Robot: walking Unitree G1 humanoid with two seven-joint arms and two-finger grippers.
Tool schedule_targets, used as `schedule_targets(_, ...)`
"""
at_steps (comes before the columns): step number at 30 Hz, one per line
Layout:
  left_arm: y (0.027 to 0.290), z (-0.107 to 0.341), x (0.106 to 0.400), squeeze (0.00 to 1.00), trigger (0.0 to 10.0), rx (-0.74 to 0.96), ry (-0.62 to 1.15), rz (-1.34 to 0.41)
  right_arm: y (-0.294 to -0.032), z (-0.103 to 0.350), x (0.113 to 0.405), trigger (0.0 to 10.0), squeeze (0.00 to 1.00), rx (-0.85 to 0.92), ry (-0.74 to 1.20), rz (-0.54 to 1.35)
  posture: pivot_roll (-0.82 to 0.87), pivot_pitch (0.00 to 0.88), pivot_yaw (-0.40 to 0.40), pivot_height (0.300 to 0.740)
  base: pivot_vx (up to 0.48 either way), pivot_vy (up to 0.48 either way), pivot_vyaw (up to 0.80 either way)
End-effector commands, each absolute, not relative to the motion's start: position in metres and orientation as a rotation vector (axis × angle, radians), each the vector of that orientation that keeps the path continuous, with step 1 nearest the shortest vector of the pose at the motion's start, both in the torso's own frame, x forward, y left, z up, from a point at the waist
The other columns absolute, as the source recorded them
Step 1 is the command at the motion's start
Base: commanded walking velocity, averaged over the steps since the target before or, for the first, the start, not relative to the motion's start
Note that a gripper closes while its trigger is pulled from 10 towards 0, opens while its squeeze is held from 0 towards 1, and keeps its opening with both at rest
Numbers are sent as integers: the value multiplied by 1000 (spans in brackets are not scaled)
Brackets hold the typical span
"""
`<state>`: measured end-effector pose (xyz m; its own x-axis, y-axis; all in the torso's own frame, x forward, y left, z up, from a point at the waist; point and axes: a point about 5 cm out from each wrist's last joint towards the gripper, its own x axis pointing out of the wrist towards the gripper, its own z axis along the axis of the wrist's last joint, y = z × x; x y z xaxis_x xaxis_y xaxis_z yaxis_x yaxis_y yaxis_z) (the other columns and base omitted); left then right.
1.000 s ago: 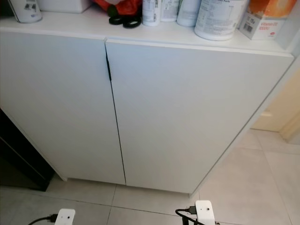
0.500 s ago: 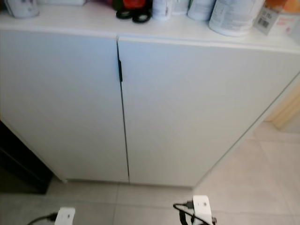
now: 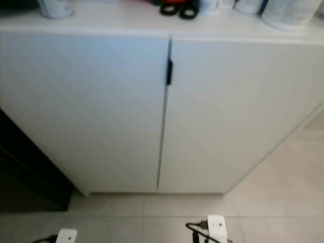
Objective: Restocking fridge
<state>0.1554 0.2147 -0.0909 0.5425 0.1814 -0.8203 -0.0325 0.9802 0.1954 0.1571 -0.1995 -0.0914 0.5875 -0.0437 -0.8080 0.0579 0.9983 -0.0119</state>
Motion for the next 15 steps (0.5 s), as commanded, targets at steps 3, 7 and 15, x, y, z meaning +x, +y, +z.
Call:
schedule_targets(3,210,-97,142,0,10000,180,1043,88,-204,-94,148,10000,0,34,968,-93,-95,141,1,740,0,404,0)
schedule_targets(7,210,-97,142,0,10000,182,1042,81,-203,-95,147,10000,0,42,977,-103,-92,144,3,740,0,401,0)
schedule_targets(15,210,-97,144,0,10000,187,1040,73,-204,-95,147,10000,0,57,974,-120,-89,150,7,740,0,395,0)
